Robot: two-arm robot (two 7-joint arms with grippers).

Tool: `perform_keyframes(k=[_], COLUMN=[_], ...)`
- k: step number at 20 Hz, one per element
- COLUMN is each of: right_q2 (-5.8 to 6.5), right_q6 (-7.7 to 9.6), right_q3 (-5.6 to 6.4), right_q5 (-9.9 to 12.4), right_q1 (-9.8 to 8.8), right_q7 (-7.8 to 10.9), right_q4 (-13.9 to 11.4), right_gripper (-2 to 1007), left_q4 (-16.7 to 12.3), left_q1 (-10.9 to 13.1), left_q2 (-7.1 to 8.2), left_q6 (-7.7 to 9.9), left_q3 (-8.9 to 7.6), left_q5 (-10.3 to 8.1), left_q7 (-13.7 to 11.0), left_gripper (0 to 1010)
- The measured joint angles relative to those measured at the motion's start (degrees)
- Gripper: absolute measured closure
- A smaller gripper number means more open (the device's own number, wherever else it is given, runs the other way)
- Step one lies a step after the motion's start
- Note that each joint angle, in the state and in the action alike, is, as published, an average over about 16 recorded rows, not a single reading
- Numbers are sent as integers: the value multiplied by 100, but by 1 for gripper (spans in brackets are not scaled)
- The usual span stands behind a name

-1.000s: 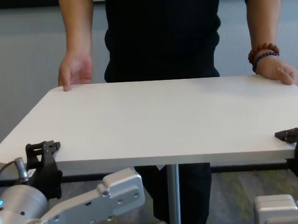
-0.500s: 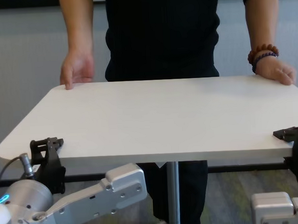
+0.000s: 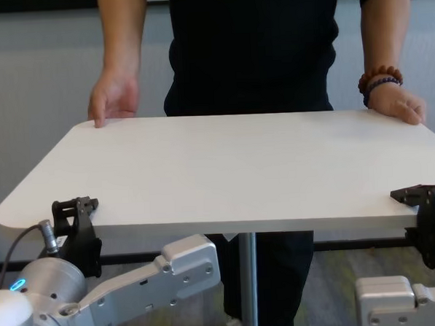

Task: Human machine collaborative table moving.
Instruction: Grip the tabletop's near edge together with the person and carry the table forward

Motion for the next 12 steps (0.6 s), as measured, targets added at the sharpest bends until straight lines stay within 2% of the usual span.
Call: perform_keyframes(k=[12], right_q2=[-114], right_q6=[-50], right_q3=[-92], right_q5=[28], right_q1=[285], right_q7=[-106], right_q4=[365], right_gripper=[794], left_q4=[369], left_q1=[-189], left_q2=[-185], left_q6=[-96], left_q3=[-140], left_q5=[113], left_q7=[50], left_gripper=[757])
